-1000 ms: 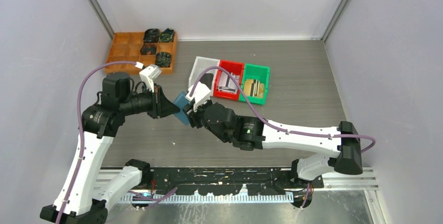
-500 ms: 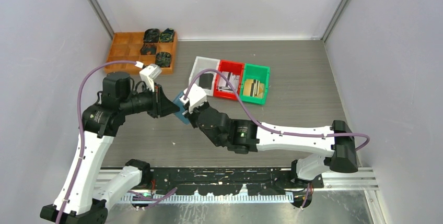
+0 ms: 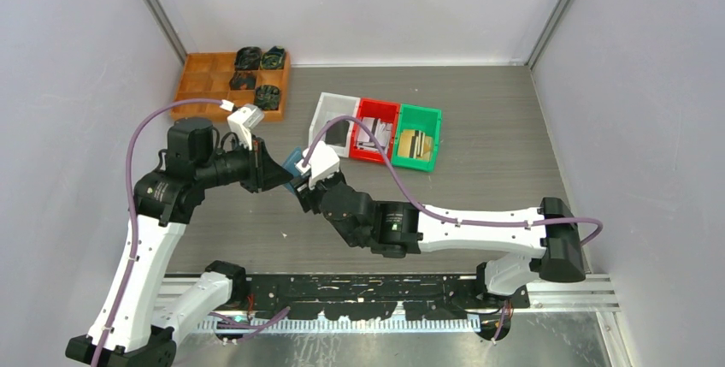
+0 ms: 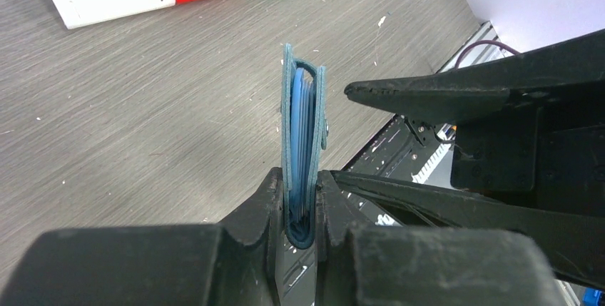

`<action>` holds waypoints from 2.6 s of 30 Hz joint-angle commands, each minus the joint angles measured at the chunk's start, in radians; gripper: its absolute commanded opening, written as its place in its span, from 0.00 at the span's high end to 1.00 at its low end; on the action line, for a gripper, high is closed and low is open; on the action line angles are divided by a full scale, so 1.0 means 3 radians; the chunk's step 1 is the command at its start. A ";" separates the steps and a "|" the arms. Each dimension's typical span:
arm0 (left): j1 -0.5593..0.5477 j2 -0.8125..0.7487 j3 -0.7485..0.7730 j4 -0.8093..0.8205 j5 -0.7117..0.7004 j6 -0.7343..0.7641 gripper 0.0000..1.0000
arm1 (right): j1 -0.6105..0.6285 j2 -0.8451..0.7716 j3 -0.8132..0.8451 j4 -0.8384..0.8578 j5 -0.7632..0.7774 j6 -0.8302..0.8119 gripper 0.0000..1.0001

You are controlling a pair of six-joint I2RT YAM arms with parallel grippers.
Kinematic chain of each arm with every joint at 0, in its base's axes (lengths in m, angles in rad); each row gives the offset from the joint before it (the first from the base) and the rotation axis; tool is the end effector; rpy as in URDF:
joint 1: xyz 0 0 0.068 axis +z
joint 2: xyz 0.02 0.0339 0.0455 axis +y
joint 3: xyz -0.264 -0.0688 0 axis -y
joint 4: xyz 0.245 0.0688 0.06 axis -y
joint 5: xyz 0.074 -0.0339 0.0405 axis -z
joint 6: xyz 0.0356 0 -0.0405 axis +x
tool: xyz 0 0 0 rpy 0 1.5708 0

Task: Take the credit cards out of the card holder
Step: Open the card holder.

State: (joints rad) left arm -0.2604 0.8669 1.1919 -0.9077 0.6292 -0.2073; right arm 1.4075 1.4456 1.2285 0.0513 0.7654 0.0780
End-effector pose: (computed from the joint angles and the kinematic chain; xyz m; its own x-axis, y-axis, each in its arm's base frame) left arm 0.1376 -0.0583 0.3933 -0.6609 0.0039 -0.7504 0.5589 0.6699 -0.4888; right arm 0.0792 0.3290 0.3648 -0.0735 -0.1007 -0.9922 -0.5965 0.8017 -0.0371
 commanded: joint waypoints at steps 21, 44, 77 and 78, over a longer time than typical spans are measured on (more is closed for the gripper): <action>-0.0007 -0.0082 0.0218 0.0147 0.0157 0.0005 1.00 | 0.0020 0.0177 0.0053 0.0394 0.0683 -0.0152 0.99; -0.0007 -0.0088 0.0284 -0.0062 0.0146 0.0487 1.00 | -0.0791 -0.0764 -0.0202 -0.0608 -0.0743 0.0595 0.74; -0.0007 -0.0174 0.0516 0.0254 0.1777 0.0013 1.00 | -0.1221 -0.1259 -0.1117 0.1315 -0.3265 0.1221 0.29; -0.0009 -0.0174 0.0519 0.0254 0.1793 0.0007 1.00 | -0.1226 -0.1271 -0.1126 0.1349 -0.3231 0.1231 0.30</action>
State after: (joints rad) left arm -0.2596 0.8314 1.3067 -0.8680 1.0489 -0.1627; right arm 1.0470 1.0866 0.8684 0.3023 -0.2569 0.4202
